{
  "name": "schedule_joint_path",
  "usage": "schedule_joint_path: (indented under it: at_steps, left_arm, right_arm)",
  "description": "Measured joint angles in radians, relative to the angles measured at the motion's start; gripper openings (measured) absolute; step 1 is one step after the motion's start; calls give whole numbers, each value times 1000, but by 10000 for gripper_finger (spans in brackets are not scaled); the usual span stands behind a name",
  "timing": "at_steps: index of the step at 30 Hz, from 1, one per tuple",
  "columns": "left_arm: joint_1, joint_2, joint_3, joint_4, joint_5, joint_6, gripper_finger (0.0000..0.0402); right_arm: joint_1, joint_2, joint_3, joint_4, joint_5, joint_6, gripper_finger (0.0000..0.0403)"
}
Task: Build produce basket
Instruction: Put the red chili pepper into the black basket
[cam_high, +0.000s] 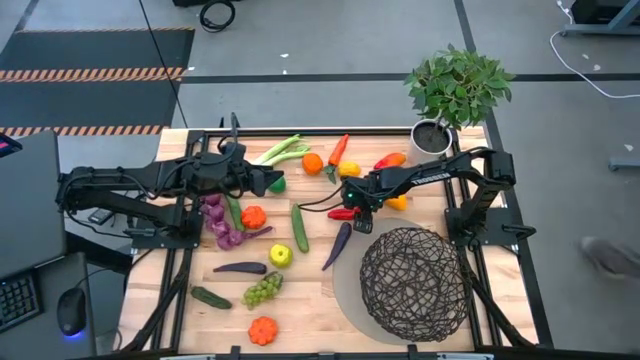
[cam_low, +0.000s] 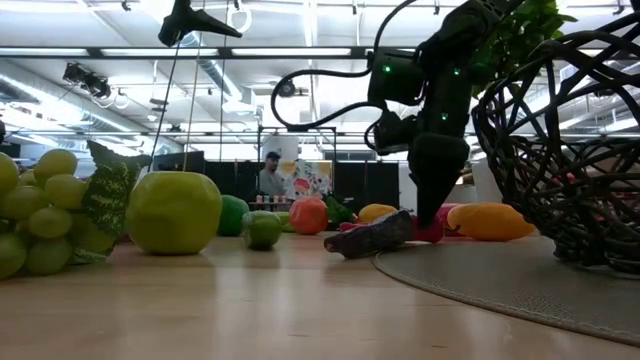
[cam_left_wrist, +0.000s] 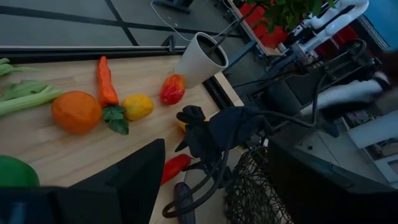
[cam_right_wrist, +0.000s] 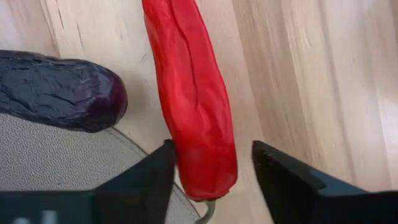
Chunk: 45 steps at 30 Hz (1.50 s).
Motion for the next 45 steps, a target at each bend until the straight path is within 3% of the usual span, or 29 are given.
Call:
schedule_joint_path:
  at_steps: [6,10,17,29,37,45]
  left_arm:
    - [0,0,0,0,0,2,291]
    - [0,0,0,0,0,1,291]
    - [0,0,0,-5,0,-4,291]
    - [-5,38,0,-32,9,2,291]
    - [-5,89,1,-21,47,-14,291]
    - [-5,105,0,24,90,-23,291]
  right_arm:
    - [0,-1,0,-4,-31,2,102]
    - [0,-9,0,-33,-85,3,67]
    - [0,-93,0,-140,-104,4,74]
    - [0,-378,85,-358,-142,124,75]
    - [55,-518,147,-517,-346,292,75]
    - [184,-574,147,-693,-423,460,76]
